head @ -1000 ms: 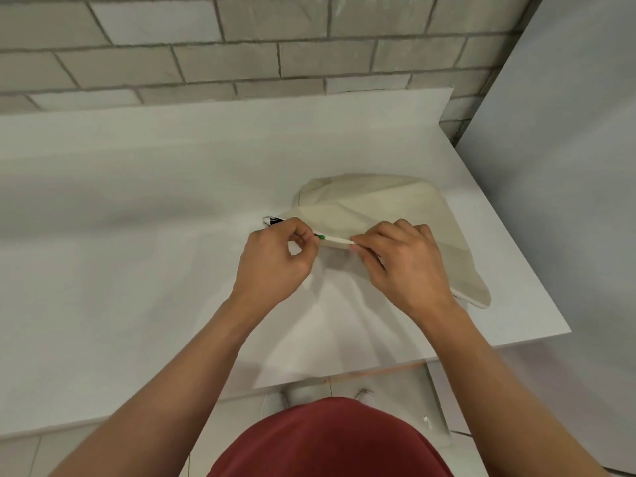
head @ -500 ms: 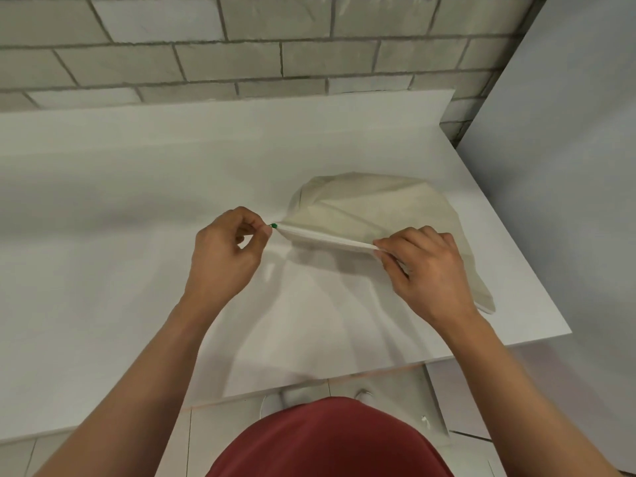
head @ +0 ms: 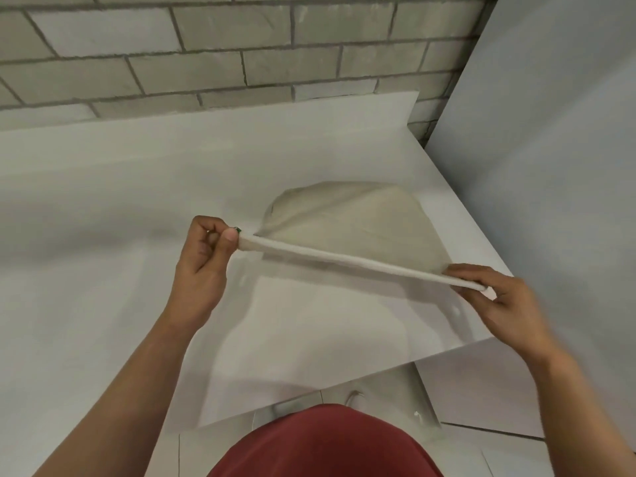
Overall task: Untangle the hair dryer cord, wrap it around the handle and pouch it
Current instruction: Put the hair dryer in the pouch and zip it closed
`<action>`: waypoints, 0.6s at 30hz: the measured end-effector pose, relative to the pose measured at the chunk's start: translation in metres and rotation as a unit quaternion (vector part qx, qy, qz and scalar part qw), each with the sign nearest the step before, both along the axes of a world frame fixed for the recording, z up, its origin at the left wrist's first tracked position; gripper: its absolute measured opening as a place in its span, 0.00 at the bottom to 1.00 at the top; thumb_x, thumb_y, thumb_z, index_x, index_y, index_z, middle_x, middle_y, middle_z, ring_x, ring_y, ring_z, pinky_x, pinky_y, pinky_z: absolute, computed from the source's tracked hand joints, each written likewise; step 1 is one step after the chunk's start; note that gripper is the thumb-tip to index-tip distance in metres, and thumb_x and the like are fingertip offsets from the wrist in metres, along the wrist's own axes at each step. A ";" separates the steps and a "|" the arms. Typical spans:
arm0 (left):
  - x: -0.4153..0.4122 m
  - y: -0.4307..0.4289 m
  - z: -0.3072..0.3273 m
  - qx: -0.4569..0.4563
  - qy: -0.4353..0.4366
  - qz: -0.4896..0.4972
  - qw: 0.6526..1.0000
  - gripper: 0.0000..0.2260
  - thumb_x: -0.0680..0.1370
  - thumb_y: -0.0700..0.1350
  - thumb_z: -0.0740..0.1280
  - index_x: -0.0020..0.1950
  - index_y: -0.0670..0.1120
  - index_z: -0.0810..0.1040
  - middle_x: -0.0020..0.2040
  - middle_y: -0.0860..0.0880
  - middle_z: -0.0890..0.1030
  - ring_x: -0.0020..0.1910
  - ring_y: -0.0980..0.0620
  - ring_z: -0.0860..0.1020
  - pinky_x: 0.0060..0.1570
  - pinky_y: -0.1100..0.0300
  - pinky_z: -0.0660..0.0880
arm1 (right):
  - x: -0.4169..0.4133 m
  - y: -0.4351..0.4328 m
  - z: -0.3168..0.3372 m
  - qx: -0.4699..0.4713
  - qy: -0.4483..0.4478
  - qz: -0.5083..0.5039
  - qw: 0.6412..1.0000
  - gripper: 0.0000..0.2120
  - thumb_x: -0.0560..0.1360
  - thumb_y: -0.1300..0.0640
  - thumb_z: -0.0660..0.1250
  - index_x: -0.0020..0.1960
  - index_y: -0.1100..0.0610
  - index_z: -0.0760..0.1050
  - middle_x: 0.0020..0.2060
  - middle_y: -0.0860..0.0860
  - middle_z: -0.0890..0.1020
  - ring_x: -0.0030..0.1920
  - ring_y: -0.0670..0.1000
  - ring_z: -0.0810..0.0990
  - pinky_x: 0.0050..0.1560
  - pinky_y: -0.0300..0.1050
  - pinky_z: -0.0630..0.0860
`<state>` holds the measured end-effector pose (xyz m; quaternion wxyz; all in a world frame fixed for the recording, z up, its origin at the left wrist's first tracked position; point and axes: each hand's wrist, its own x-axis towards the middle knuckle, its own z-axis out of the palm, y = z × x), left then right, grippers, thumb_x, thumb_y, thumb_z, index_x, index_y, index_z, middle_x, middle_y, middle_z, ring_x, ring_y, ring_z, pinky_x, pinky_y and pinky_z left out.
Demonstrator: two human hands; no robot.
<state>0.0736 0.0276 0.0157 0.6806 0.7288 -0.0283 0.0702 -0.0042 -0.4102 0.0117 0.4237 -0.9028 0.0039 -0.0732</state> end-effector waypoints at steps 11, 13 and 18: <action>0.046 -0.042 -0.045 0.180 0.134 0.116 0.968 0.06 0.81 0.43 0.67 0.55 0.51 0.71 0.44 0.50 0.79 0.42 0.47 0.78 0.39 0.57 0.72 | 0.073 0.026 -0.025 0.164 -0.034 -0.190 0.967 0.20 0.74 0.54 0.79 0.57 0.39 0.72 0.52 0.40 0.78 0.51 0.39 0.80 0.45 0.34 0.77; 0.046 -0.048 -0.047 0.267 0.087 0.086 0.956 0.07 0.81 0.39 0.66 0.56 0.50 0.75 0.50 0.48 0.80 0.43 0.48 0.79 0.44 0.60 0.71 | 0.087 0.031 -0.033 0.100 -0.037 -0.204 0.973 0.17 0.75 0.54 0.78 0.53 0.47 0.71 0.50 0.41 0.77 0.51 0.37 0.78 0.50 0.38 0.75; 0.030 -0.050 -0.031 0.217 0.209 -0.079 0.950 0.12 0.78 0.68 0.60 0.57 0.70 0.80 0.60 0.64 0.79 0.60 0.58 0.78 0.53 0.62 0.72 | 0.093 0.033 -0.049 0.026 -0.012 -0.169 0.985 0.07 0.80 0.47 0.72 0.55 0.49 0.80 0.66 0.45 0.72 0.67 0.51 0.75 0.66 0.42 0.71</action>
